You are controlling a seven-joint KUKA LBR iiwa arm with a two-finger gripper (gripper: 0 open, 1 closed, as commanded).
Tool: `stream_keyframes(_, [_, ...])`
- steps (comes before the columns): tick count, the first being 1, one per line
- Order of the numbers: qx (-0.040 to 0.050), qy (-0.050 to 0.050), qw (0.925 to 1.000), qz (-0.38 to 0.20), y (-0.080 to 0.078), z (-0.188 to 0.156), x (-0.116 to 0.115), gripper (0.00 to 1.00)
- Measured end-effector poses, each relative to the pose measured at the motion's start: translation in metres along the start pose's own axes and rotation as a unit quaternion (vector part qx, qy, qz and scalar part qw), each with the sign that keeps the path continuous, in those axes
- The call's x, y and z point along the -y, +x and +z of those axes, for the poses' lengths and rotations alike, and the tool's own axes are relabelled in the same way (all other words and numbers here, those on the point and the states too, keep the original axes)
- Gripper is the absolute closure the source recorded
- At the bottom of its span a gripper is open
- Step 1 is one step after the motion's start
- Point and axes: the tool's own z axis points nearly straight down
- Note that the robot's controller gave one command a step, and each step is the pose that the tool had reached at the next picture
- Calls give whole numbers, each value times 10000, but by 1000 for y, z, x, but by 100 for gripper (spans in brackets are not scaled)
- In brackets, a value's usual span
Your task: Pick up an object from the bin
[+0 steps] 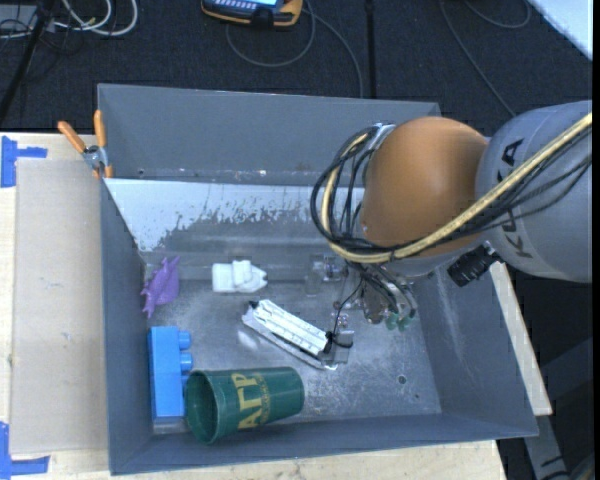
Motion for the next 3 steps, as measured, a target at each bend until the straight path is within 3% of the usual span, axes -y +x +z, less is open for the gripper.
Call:
stream_keyframes(1, [38,-4,10000,9,-1,-5,0,0])
stream_keyframes(2, [48,-6,9998,207,2,42,5,0])
stream_keyframes(3, [27,-7,9998,178,-11,86,37,0])
